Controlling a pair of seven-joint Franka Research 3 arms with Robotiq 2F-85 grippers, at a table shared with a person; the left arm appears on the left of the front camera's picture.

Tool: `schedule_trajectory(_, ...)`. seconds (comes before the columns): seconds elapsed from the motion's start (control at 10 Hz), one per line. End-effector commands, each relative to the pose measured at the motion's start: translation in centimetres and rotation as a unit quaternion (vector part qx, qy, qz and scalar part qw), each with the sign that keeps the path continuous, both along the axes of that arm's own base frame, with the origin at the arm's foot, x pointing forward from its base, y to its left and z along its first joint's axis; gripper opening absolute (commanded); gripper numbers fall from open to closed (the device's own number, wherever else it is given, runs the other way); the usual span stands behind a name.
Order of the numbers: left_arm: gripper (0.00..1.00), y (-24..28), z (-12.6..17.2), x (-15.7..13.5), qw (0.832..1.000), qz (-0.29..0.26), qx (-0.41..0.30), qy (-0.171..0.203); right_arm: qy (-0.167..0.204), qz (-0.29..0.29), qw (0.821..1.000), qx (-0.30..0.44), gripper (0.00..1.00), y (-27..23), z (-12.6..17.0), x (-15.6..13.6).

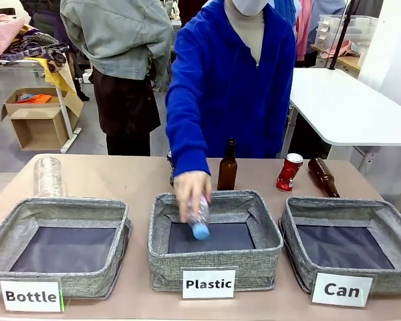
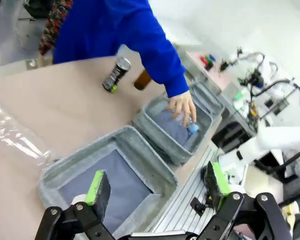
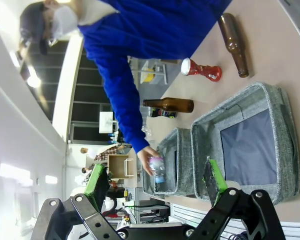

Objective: Sort the can waste into the basket.
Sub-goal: Pick up the can waste from the table and place it in the right Fabric basket.

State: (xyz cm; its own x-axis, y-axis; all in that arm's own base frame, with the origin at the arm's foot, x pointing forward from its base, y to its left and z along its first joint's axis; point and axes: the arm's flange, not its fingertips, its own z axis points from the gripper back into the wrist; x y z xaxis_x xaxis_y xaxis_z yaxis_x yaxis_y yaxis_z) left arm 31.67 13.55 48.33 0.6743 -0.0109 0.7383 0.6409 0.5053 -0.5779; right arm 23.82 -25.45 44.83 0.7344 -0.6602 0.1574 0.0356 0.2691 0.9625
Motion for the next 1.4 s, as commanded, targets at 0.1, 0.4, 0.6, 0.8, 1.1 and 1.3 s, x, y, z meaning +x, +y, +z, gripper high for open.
schedule_trajectory(0.1,1.0,-5.7,-1.5,4.8,0.994,-0.08,0.044,0.053,-0.019,-0.001,1.0,0.0,1.0,-0.2,0.1,0.2)
schedule_trajectory(0.4,1.0,-14.2,-3.8,8.0,0.984,-0.151,0.088,0.023,-0.019,-0.001,1.0,0.0,1.0,-0.2,0.1,0.2)
schedule_trajectory(0.6,1.0,-20.1,-5.1,11.3,0.967,-0.171,0.129,-0.139,-0.019,-0.001,1.0,0.0,1.0,-0.2,0.1,0.2)
schedule_trajectory(0.8,1.0,-22.3,-7.0,14.8,0.95,-0.196,0.141,-0.198,-0.019,-0.001,1.0,0.0,1.0,-0.2,0.1,0.2)
schedule_trajectory(1.1,1.0,-22.9,-4.9,12.5,0.956,-0.187,0.159,-0.161,-0.019,-0.001,1.0,0.0,1.0,-0.2,0.1,0.2)
schedule_trajectory(1.3,1.0,-22.9,-4.9,12.5,0.956,-0.187,0.159,-0.161,-0.019,-0.001,1.0,0.0,1.0,-0.2,0.1,0.2)
